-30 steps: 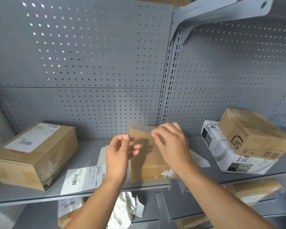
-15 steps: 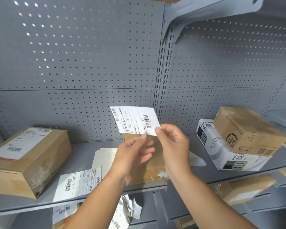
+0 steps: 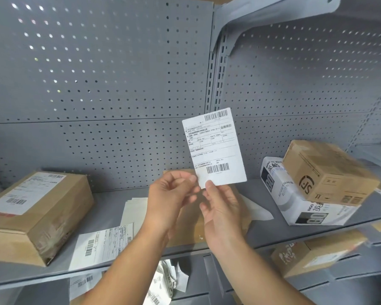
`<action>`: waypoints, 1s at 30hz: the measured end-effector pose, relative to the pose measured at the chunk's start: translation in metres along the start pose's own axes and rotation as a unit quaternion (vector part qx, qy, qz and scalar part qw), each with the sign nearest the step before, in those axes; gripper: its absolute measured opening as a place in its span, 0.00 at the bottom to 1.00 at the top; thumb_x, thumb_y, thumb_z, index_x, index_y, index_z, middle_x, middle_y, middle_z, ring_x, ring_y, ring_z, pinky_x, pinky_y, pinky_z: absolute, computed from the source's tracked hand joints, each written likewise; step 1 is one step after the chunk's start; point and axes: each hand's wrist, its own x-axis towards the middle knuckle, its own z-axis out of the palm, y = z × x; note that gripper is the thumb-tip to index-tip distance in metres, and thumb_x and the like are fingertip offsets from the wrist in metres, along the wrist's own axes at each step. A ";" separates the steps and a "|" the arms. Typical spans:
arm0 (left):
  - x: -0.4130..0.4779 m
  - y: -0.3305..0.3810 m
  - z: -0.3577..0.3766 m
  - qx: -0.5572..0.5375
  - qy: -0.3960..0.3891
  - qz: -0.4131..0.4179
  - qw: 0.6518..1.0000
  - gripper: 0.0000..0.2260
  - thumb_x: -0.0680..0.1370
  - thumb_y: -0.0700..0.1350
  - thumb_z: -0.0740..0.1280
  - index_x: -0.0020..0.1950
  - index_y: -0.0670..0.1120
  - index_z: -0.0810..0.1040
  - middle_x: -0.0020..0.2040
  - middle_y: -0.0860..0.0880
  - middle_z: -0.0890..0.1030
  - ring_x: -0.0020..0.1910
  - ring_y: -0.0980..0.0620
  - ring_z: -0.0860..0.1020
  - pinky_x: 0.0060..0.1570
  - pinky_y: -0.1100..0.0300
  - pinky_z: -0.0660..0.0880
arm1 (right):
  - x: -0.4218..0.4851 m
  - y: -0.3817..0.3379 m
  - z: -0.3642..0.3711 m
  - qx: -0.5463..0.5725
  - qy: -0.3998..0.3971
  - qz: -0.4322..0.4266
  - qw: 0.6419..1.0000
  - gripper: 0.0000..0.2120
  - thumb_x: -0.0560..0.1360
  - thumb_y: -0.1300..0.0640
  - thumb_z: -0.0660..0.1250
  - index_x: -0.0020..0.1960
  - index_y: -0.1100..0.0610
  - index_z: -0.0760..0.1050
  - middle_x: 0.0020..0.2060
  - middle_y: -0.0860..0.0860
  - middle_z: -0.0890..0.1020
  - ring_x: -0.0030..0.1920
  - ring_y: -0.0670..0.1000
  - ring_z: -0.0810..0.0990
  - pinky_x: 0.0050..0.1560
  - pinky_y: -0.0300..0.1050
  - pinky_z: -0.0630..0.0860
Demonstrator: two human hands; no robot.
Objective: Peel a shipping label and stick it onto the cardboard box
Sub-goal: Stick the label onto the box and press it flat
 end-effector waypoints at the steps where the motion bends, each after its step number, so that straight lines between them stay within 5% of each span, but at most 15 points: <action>1: 0.000 -0.001 0.000 0.018 0.003 0.013 1.000 0.07 0.77 0.37 0.74 0.52 0.36 0.82 0.38 0.46 0.84 0.38 0.52 0.83 0.37 0.63 0.80 | -0.001 0.000 0.000 -0.002 0.000 0.002 1.000 0.06 0.77 0.59 0.72 0.47 0.49 0.84 0.48 0.47 0.85 0.46 0.45 0.79 0.50 0.46 0.70; 8: 0.001 -0.006 0.004 0.109 0.017 0.072 0.991 0.03 0.76 0.38 0.75 0.48 0.40 0.83 0.38 0.50 0.85 0.39 0.54 0.81 0.39 0.61 0.79 | -0.007 0.001 -0.004 -0.022 -0.003 0.017 1.000 0.07 0.77 0.61 0.72 0.48 0.50 0.85 0.45 0.44 0.86 0.43 0.42 0.79 0.47 0.44 0.69; 15: 0.010 -0.001 -0.007 0.126 0.014 0.086 0.988 0.03 0.77 0.37 0.74 0.44 0.43 0.83 0.34 0.53 0.82 0.38 0.52 0.78 0.47 0.52 0.79 | 0.007 -0.006 -0.022 -0.102 0.020 -0.030 0.994 0.03 0.75 0.59 0.74 0.47 0.57 0.81 0.44 0.52 0.87 0.40 0.48 0.78 0.36 0.43 0.71; 20: 0.019 0.006 -0.018 0.129 0.002 0.074 0.989 0.03 0.78 0.36 0.73 0.45 0.42 0.82 0.32 0.56 0.80 0.34 0.56 0.78 0.44 0.59 0.79 | 0.029 -0.033 -0.034 -0.159 0.022 -0.073 0.984 0.03 0.77 0.59 0.73 0.50 0.54 0.83 0.41 0.45 0.87 0.40 0.47 0.79 0.35 0.43 0.71; 30: 0.033 -0.014 -0.028 0.141 0.013 0.010 0.990 0.03 0.77 0.39 0.75 0.47 0.39 0.84 0.41 0.45 0.83 0.36 0.53 0.78 0.46 0.59 0.81 | 0.053 -0.046 -0.053 -0.335 -0.019 -0.089 0.938 0.04 0.75 0.61 0.74 0.44 0.53 0.83 0.37 0.47 0.84 0.34 0.43 0.77 0.31 0.37 0.71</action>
